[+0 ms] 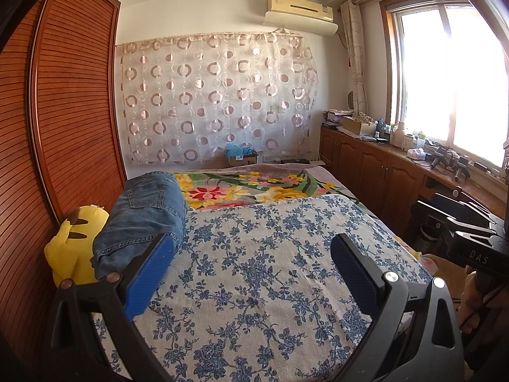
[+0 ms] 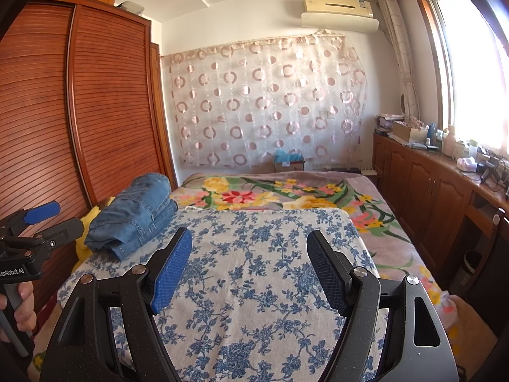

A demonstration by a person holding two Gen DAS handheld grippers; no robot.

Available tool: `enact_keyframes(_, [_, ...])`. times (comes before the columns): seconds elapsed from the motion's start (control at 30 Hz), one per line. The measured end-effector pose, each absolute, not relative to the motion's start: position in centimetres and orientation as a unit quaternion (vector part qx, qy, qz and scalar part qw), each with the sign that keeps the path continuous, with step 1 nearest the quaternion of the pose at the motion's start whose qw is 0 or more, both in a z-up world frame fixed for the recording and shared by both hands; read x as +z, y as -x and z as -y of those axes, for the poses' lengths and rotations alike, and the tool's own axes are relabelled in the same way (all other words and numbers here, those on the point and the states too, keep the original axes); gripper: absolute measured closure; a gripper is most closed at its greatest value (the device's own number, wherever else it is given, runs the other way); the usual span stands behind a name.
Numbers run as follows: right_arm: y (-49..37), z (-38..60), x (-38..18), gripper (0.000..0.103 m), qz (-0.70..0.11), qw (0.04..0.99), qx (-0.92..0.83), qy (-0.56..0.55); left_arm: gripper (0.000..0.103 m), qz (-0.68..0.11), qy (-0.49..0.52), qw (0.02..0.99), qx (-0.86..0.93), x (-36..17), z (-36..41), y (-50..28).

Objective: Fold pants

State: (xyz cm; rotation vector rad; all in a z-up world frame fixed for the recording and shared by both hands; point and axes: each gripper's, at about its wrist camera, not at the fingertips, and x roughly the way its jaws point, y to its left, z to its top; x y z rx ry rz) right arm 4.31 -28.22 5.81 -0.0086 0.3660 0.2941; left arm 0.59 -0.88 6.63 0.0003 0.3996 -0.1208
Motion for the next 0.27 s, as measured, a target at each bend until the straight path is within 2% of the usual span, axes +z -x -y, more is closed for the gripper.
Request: enact_keyframes(0.27, [-4.3,28.23,5.8,0.026,-0.181,0.973,0.145,0.005,0.003,-0.198,0.0,0.978,-0.06,6.63,0.88,-0.61])
